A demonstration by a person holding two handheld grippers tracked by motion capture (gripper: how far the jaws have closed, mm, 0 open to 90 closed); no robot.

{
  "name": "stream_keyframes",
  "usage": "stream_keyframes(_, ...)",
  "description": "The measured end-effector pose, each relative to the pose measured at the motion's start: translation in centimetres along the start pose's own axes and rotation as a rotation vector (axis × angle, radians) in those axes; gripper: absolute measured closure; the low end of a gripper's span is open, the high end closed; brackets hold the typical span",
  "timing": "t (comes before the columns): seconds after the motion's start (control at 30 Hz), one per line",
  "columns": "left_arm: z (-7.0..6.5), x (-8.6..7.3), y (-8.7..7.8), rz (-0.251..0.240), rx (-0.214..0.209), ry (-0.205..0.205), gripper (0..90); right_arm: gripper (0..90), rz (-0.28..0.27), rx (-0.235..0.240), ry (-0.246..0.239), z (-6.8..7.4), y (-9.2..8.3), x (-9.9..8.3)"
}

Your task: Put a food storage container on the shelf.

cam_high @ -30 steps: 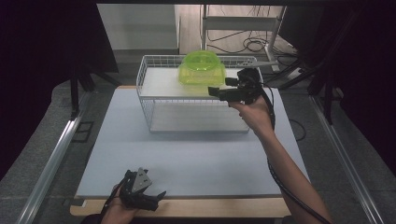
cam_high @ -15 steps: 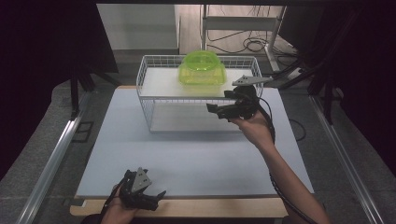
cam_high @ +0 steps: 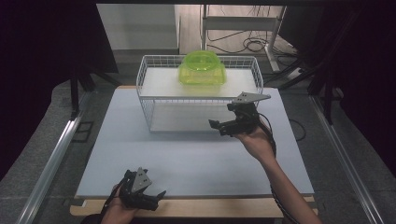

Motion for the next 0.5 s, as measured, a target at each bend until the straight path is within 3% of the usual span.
stream_keyframes(0.5,-0.1,0.0,0.0,0.001,0.001,0.001,3.4,4.1,0.009,-0.017,0.003,0.3,0.1,-3.7)
Point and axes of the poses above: each handheld gripper's, and its own axes: y roughly forward along the jaws, x roughly out of its top, z roughly to its left, the point moved 2 cm from there along y, roughly forward along the jaws, and after that the axes turned 12 degrees about z, right-handed, at the moved point
